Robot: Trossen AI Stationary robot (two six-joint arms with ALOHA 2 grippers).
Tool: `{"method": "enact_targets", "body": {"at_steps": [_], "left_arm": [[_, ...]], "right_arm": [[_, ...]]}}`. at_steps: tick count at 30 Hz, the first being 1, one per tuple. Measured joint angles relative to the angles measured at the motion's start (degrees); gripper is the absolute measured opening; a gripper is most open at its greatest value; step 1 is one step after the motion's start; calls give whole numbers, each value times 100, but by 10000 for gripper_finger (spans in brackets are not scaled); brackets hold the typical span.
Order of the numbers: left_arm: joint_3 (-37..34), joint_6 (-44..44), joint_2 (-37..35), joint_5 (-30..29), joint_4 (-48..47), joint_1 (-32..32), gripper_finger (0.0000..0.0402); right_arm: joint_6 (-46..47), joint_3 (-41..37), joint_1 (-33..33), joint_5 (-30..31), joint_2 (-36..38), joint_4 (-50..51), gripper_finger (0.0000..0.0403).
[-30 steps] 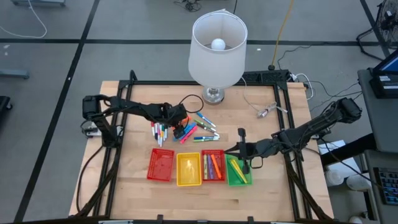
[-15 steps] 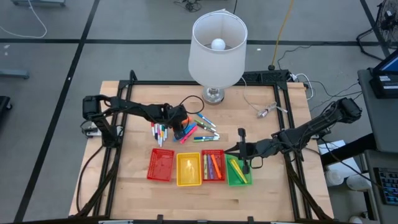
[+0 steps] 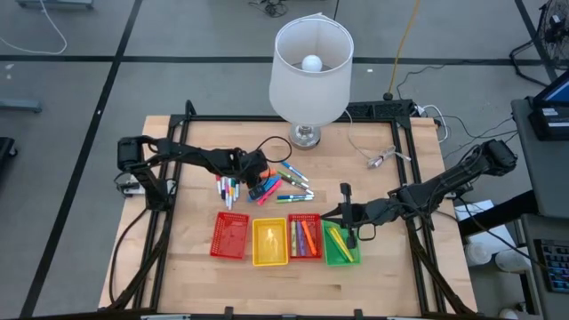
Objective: Pick & Place Markers
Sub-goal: Put the large orange highlighter into the right red bin
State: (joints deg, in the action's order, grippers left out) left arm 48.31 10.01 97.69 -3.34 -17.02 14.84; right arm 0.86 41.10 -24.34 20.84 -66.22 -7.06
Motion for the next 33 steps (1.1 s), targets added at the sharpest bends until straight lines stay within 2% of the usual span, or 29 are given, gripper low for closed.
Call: {"method": "enact_targets", "body": {"at_steps": [9,15,22,27,33], "left_arm": [[-13,-270,-1135,-559,-150,-339,68],[-8,-574,-1760,-661,477,-861,75],[4,-1402,-1940,-563,1699,-1612,68],[0,-1575,-1935,-253,2504,-2035,72],[3,-1586,-1928,-266,3250,-2468,68]], "right_arm": [[2,0,-2,1,0,23,0],[2,0,-2,2,-2,39,0],[42,-2,-2,4,0,63,0],[44,-2,-2,4,-1,96,0],[96,-2,-2,7,-2,189,0]]}}
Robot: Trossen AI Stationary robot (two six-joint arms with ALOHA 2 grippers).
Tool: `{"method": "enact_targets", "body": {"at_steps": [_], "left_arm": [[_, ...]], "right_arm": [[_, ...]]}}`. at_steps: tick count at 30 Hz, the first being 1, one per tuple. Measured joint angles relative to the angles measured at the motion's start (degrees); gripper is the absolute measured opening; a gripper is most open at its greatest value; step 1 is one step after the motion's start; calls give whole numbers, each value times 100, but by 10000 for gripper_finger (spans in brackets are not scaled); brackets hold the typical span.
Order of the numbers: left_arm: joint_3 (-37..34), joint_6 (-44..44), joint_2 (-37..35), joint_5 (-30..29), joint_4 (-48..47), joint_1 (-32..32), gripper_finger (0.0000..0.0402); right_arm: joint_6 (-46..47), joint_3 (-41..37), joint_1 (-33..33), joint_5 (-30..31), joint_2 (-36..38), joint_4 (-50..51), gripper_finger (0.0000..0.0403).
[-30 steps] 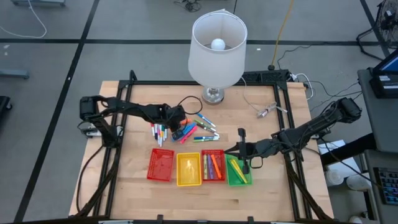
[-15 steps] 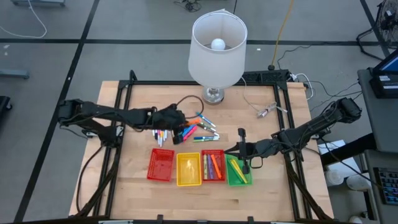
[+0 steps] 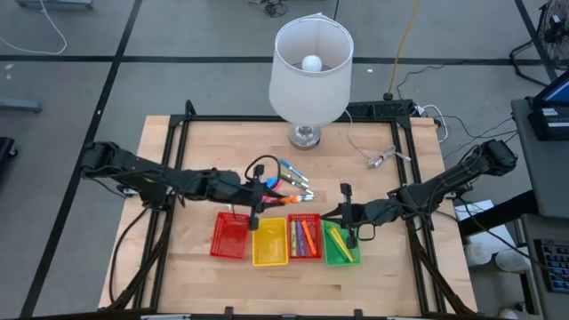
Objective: Pick & Place Markers
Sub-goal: Put the large orange highlighter into the right red bin
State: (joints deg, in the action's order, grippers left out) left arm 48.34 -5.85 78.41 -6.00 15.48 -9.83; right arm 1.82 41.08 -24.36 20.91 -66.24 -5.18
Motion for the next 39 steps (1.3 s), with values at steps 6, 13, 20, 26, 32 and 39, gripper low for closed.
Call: {"method": "enact_targets", "body": {"at_steps": [6,13,20,26,32,39], "left_arm": [[0,80,0,-228,317,-424,68],[7,333,69,-656,1203,-1044,68],[9,251,76,-1342,1472,-1663,68],[9,228,76,-1627,1545,-1932,68],[9,243,77,-1685,1524,-1993,68],[9,188,79,-1700,1524,-1990,68]], "right_arm": [[51,0,0,-1,1,4,0],[53,-178,2,0,2,-19,0],[367,-337,31,-2,0,-87,0],[649,-339,28,-2,2,-109,0],[759,-339,28,-4,2,-109,0],[709,-339,28,-3,2,-107,0]]}}
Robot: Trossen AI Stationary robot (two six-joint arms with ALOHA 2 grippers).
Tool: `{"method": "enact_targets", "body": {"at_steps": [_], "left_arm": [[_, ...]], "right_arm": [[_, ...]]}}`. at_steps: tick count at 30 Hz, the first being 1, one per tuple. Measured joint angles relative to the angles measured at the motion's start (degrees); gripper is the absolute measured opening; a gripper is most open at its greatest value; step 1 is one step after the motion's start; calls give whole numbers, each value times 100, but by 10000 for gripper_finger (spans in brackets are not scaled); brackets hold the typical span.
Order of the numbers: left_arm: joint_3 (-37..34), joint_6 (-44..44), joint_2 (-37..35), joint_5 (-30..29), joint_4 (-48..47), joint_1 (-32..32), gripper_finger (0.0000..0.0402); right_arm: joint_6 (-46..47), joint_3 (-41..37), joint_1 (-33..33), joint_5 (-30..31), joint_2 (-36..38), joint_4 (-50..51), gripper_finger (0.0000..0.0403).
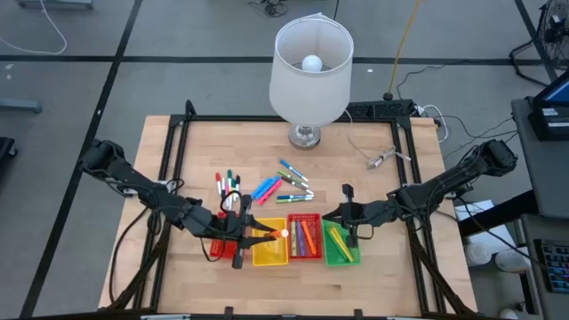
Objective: Pick & Place Markers
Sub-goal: Put the large orange highlighter into the right red bin
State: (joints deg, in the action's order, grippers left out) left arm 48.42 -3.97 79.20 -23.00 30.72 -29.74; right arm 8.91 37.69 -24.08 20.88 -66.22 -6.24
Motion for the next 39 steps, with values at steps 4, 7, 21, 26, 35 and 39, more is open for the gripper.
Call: {"method": "enact_targets", "body": {"at_steps": [4,7,21,26,35,39], "left_arm": [[0,0,-2,1,0,0,68],[0,0,0,2,-4,2,68],[0,15,-1,4,-11,2,74],[0,0,-1,7,-14,0,67],[-2,13,-1,7,-63,11,67],[-2,13,0,4,-61,90,67]], "right_arm": [[-13,0,0,-1,0,0,0],[-13,0,0,-1,0,0,0],[-13,0,0,1,0,0,0],[-14,0,0,1,0,1,0],[-4,-10,0,1,-2,-92,0],[-356,-293,39,1,-112,-1528,0]]}}
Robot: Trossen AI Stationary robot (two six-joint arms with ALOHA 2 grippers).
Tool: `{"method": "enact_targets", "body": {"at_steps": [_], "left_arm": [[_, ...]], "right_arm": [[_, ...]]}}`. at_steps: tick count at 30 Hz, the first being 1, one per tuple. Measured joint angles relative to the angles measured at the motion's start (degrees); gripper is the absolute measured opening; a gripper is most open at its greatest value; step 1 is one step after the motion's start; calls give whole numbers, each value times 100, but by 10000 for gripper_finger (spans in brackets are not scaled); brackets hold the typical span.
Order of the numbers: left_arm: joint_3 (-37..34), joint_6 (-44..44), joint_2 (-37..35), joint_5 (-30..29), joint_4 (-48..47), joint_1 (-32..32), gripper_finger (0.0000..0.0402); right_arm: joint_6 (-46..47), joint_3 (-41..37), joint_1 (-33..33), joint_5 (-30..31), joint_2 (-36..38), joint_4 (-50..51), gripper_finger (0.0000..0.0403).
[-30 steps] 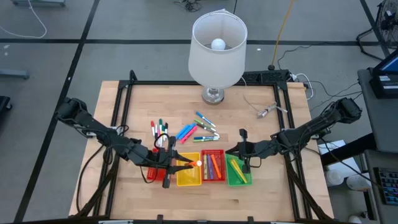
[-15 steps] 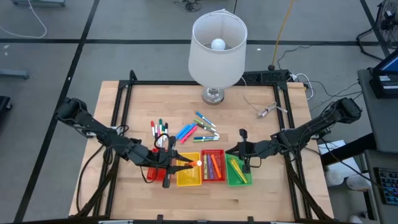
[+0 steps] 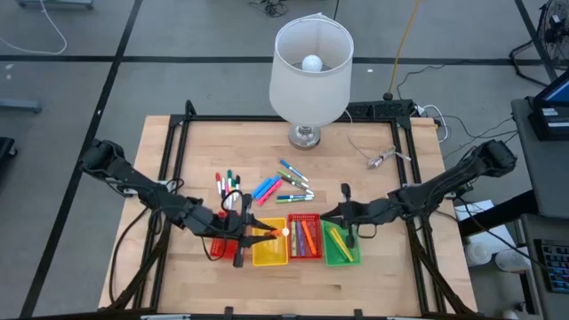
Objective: Pick & Place Markers
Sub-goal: Put the large orange highlighter into the right red bin
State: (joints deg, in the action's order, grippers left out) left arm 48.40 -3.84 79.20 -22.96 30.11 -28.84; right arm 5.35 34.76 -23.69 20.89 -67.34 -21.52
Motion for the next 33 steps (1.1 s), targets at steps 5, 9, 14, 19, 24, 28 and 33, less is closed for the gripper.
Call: {"method": "enact_targets", "body": {"at_steps": [5,9,14,19,24,28,33], "left_arm": [[0,1,-1,9,-38,149,67],[-2,78,25,161,-25,301,67],[-7,193,338,362,41,561,67],[-7,286,625,441,46,670,67],[-7,289,645,753,144,668,67],[-7,318,647,787,289,680,67],[-6,422,729,826,256,719,67]], "right_arm": [[-754,-589,124,-1,-453,-2526,0],[-658,-703,303,0,-990,-3400,0],[-833,-338,385,1,-1505,-3463,13],[-1209,39,172,-61,-1639,-3410,78],[-1187,115,-25,-11,-1457,-3339,163],[-1089,119,-87,-20,-1444,-3577,204],[-1056,119,-78,-16,-1556,-3686,216]]}}
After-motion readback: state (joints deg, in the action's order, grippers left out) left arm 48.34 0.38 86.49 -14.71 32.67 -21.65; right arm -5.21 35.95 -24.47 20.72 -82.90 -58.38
